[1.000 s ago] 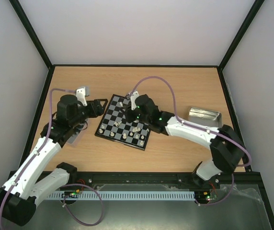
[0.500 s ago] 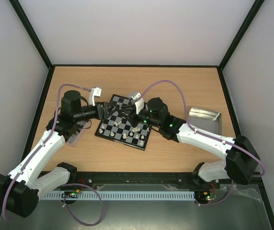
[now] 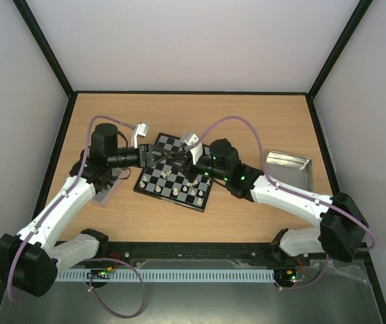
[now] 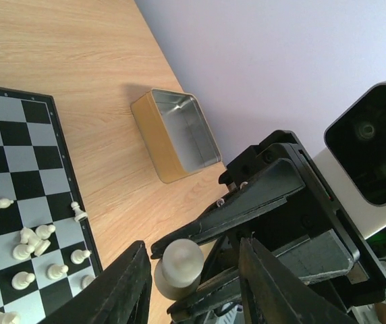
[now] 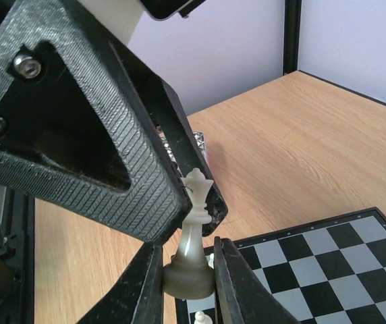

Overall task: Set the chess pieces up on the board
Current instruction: Place the chess piece on the chessboard.

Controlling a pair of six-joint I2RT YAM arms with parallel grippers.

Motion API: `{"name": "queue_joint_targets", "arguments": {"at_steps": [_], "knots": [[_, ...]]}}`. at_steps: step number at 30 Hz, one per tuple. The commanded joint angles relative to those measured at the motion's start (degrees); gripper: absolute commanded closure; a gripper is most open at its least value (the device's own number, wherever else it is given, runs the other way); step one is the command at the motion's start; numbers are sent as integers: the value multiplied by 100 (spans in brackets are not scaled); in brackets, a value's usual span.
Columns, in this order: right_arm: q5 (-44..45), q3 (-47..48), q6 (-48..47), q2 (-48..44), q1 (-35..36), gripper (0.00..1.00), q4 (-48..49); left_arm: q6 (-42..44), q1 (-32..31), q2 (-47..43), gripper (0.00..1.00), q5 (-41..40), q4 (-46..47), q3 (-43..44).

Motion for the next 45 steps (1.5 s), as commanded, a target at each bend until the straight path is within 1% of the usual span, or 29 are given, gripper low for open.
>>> {"name": "queue_joint_targets", "arguments": {"at_steps": [1, 6, 12, 14, 16, 19, 21, 23, 24, 25, 28, 29, 30, 34, 36, 38, 39, 42, 45], "knots": [[-175, -116, -422, -259, 17, 86, 189, 88, 80, 78, 64, 467, -196, 319], [-239, -114, -826, -351, 17, 87, 3, 117, 109, 170, 74, 901, -359, 409], [-537, 60, -1274, -311, 16, 88, -549, 430, 106, 358, 76, 1027, -889, 601], [-552, 105, -1341, -288, 17, 89, -664, 502, 102, 403, 78, 1054, -962, 632], [-513, 98, -1354, -286, 17, 89, -659, 566, 102, 426, 84, 1073, -1015, 636], [-427, 102, -1260, -288, 19, 86, -621, 704, 106, 428, 92, 976, -1137, 645], [-310, 102, -1125, -286, 23, 80, -566, 726, 105, 393, 94, 771, -1161, 637], [-143, 100, -988, -286, 18, 68, -553, 723, 106, 335, 94, 405, -1158, 613], [-60, 94, -898, -294, 15, 57, -540, 723, 105, 302, 94, 126, -1199, 618], [31, 74, -804, -314, 21, 50, -507, 730, 109, 259, 94, -177, -1218, 603], [226, -99, -473, -453, 16, 35, -300, 794, 95, 142, 93, -1475, -1436, 606], [361, -207, -339, -520, 17, 31, -155, 828, 94, 117, 93, -1921, -1520, 602], [508, -324, -198, -599, 22, 29, -4, 838, 79, 93, 93, -2462, -1591, 594], [1643, -698, 572, -815, 17, 24, 436, 873, -209, 143, 93, -3901, -1798, 524], [2385, -723, 1041, -814, 18, 24, 402, 881, -564, 267, 93, -4627, -1927, 535], [3060, -676, 1588, -743, 16, 24, 218, 854, -1091, 428, 93, -5279, -2058, 568], [3404, -625, 1850, -690, 17, 24, 73, 822, -1223, 507, 93, -5561, -2112, 579], [4352, -399, 2593, -482, 20, 24, -528, 724, -1777, 722, 93, -6023, -2194, 555], [4865, -374, 3052, -346, 15, 25, -855, 566, -2170, 880, 93, -6261, -2216, 464]]}}
